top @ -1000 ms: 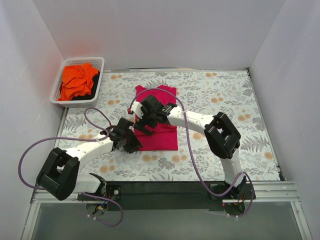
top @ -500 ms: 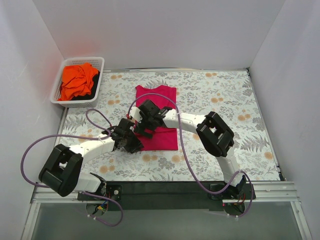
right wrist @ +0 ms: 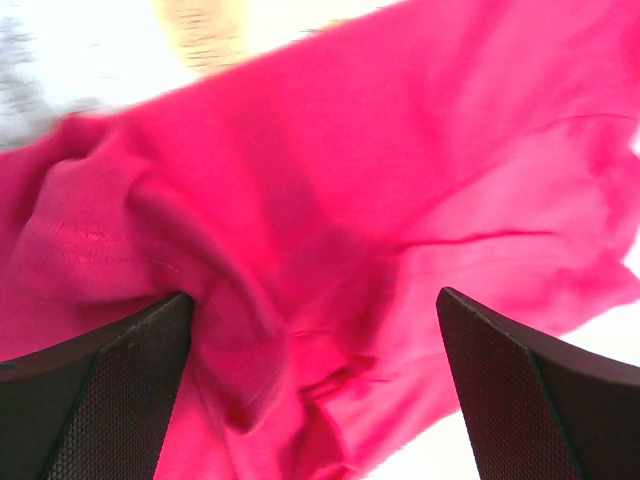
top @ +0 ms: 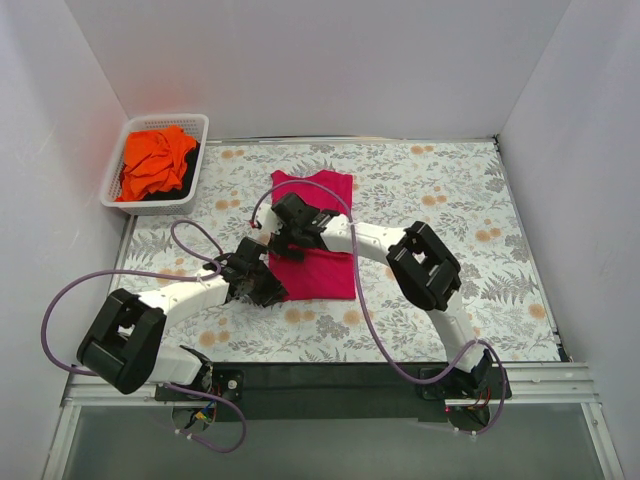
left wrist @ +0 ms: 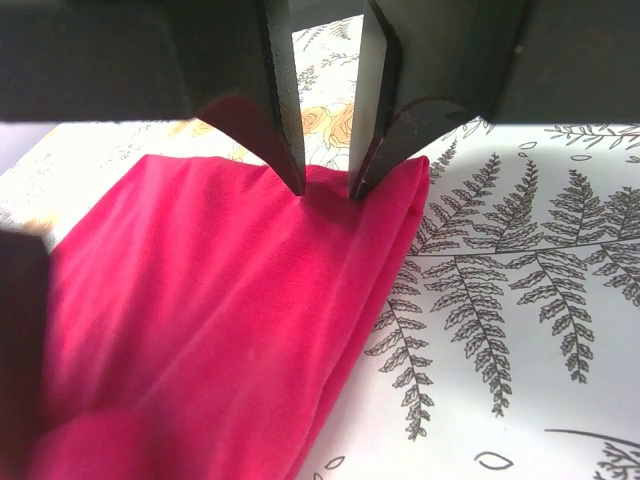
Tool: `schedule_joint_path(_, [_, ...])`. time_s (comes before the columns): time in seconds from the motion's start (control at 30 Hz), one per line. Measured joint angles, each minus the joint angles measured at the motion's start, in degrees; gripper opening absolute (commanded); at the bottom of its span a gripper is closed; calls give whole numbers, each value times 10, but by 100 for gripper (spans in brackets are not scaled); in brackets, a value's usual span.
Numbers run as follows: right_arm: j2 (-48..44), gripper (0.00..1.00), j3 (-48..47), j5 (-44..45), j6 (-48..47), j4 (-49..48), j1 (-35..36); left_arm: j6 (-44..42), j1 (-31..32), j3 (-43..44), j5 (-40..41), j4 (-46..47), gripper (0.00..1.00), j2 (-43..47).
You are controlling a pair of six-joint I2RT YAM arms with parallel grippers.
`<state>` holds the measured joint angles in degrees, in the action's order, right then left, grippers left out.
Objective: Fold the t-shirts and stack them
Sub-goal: Fold the tshirt
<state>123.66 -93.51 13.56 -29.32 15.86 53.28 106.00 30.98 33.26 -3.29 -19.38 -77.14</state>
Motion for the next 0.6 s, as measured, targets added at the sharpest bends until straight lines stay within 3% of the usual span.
schedule_joint_path(0.33, [36,91,-113,83,-26,-17,-63,4,0,-2,0,0,24,3])
schedule_joint_path(0.6, [-39,81,-21,59,49,-1,-102,-19,0,14,9,-31,42,14])
